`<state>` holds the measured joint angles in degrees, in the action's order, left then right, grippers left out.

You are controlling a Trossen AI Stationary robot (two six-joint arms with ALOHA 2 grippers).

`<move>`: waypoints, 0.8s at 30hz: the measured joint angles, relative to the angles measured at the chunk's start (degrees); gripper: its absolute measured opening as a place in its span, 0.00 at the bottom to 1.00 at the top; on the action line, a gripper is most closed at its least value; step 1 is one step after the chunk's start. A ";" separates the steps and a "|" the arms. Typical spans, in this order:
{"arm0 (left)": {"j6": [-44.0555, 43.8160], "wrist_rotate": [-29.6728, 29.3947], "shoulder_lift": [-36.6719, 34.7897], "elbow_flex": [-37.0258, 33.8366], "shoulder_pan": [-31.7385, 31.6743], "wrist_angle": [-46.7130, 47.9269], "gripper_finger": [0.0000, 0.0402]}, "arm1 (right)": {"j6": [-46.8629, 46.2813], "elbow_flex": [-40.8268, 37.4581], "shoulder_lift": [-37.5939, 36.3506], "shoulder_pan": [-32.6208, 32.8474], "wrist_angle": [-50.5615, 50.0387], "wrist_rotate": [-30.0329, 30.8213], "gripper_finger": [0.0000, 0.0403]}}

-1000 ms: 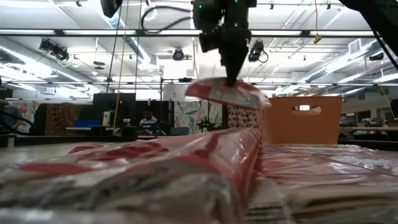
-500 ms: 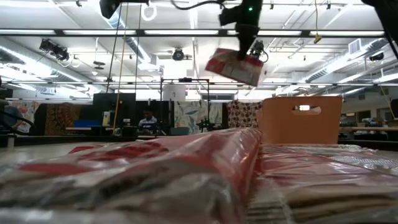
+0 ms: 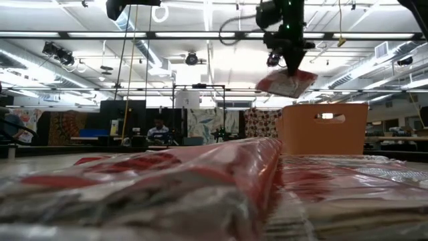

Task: Sort popcorn bags into baskets
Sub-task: Put the red popcorn bag into the orange bin

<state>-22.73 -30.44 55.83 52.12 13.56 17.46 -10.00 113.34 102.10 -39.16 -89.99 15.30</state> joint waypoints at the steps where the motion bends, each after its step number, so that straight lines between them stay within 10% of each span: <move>1: -0.55 0.01 0.00 0.00 0.00 -0.01 0.16 | -0.52 -0.91 0.00 -0.72 -0.02 -1.68 0.09; 24: -3.72 2.40 0.00 0.00 0.11 2.24 0.16 | -4.44 -36.24 -10.34 -10.49 11.77 -16.69 0.21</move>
<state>-26.44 -28.04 55.83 52.12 13.67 19.70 -14.43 77.10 91.76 -49.65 -78.22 -1.39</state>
